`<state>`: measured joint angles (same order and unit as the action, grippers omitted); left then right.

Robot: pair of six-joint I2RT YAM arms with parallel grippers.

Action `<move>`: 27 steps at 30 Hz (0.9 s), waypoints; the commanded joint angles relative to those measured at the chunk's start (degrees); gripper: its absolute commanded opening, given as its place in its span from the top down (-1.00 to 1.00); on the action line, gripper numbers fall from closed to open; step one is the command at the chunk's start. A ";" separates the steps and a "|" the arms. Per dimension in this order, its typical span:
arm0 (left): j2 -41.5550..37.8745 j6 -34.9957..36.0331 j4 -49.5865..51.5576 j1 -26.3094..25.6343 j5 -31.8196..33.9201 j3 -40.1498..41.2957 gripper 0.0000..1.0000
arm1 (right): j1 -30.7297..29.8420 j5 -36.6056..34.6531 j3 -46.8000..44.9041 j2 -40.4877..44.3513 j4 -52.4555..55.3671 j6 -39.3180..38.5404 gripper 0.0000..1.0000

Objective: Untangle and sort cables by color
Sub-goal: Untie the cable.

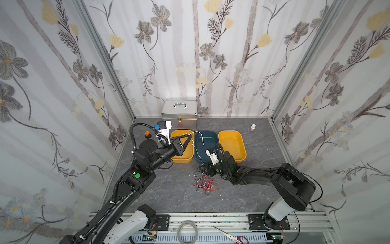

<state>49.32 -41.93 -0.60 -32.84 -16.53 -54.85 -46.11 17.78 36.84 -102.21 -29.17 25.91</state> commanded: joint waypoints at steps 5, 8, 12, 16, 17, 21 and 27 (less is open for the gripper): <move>0.43 3.33 3.13 1.06 4.18 -3.46 1.00 | -0.03 1.09 -5.22 -0.32 -2.06 1.59 0.05; 0.69 4.28 4.94 1.60 5.26 -5.15 1.00 | -0.04 0.83 -7.38 -0.48 -2.88 2.16 0.04; 0.77 5.06 6.93 2.41 6.56 -7.00 1.00 | -0.04 0.50 -10.58 0.28 -5.37 3.27 0.03; 1.06 6.43 8.56 3.09 7.01 -9.05 1.00 | -0.03 0.28 -10.79 1.01 -3.91 3.09 0.02; 1.28 6.79 9.00 3.21 7.29 -9.66 1.00 | -0.02 0.32 -10.91 1.09 -3.86 3.09 0.01; 1.95 8.07 9.73 3.93 6.99 -12.55 1.00 | -0.03 0.97 -11.38 1.63 -3.40 3.17 -0.01; 3.85 10.51 13.24 4.48 7.39 -17.03 1.00 | -0.21 2.69 -11.66 6.19 -2.29 2.59 -0.09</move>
<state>52.86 -33.32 11.35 -28.73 -10.11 -70.30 -46.17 19.18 25.17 -97.58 -31.27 28.88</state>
